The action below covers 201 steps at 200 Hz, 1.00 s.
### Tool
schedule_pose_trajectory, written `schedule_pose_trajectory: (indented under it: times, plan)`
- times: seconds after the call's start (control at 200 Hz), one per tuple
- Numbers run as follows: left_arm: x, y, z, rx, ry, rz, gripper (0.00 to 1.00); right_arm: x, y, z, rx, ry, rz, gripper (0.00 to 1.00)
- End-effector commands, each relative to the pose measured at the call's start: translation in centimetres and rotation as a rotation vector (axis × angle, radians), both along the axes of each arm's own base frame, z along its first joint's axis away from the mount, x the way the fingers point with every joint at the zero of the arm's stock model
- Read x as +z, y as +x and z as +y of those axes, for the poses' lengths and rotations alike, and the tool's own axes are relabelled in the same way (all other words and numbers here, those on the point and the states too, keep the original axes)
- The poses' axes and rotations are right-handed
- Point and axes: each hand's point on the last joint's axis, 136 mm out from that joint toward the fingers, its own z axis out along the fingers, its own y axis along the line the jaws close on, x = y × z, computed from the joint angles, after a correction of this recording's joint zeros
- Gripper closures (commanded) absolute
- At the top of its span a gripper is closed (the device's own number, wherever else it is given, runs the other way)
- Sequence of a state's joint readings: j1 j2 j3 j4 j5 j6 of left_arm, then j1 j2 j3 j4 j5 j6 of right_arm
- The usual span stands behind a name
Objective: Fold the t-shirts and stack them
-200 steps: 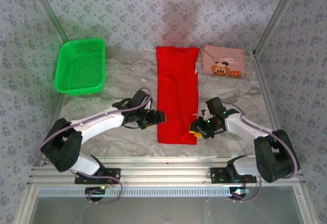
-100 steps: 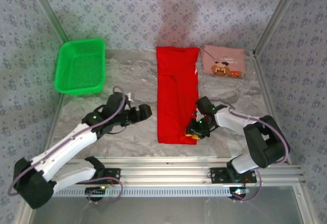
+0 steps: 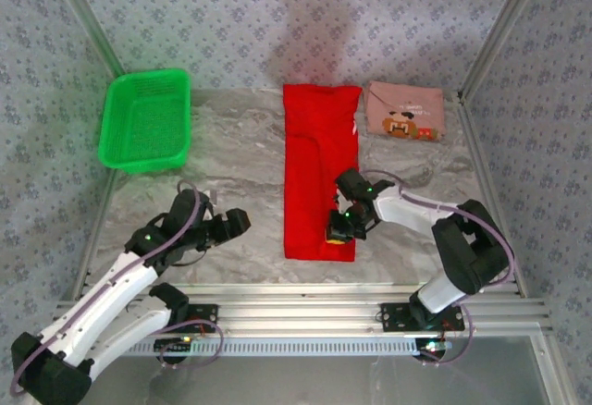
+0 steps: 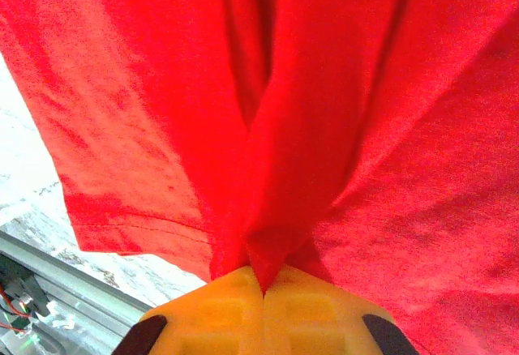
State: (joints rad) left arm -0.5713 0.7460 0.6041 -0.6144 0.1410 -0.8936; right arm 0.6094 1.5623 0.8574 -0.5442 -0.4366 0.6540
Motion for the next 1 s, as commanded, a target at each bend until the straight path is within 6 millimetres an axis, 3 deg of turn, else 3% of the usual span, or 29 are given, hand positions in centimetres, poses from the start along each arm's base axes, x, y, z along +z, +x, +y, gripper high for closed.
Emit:
schedule_pose_trajectory:
  times: [0.0, 0.15, 0.26, 0.45, 0.525, 0.66, 0.799, 0.894, 0.999]
  plan:
    - [-0.7, -0.6, 0.1, 0.005, -0.012, 0.033, 0.13, 0.7, -0.1, 1.1, 0.032, -0.004, 0.005, 0.95]
    - [-1.6, -0.8, 0.0, 0.006, -0.019, 0.051, 0.13, 0.7, 0.1, 3.6, 0.069, 0.017, 0.023, 0.89]
    - [-2.2, -1.0, -0.1, 0.003, -0.023, 0.066, 0.14, 0.5, -0.2, 5.2, 0.092, 0.039, 0.046, 0.67]
    - [-3.0, -1.1, -1.0, -0.003, -0.071, 0.082, 0.14, 1.9, -0.6, 4.6, 0.073, 0.086, 0.031, 0.48]
    - [-3.3, -0.8, -1.9, -0.014, -0.095, 0.082, 0.14, 2.5, -0.9, 3.0, 0.053, 0.061, 0.027, 0.47]
    - [-3.5, -0.6, -4.7, -0.077, -0.116, 0.085, 0.14, 2.5, -1.8, -1.9, -0.050, -0.013, 0.041, 0.47]
    - [-4.3, -0.6, -7.8, -0.153, -0.127, 0.132, 0.15, 1.0, -3.2, -6.1, -0.133, -0.075, 0.094, 0.47]
    - [-4.6, -0.5, -9.9, -0.192, -0.150, 0.150, 0.17, -0.2, -4.0, -7.2, -0.166, -0.075, 0.126, 0.48]
    - [-4.9, -0.2, -11.9, -0.231, -0.154, 0.165, 0.21, -0.7, -3.5, -7.2, -0.220, -0.014, 0.111, 0.50]
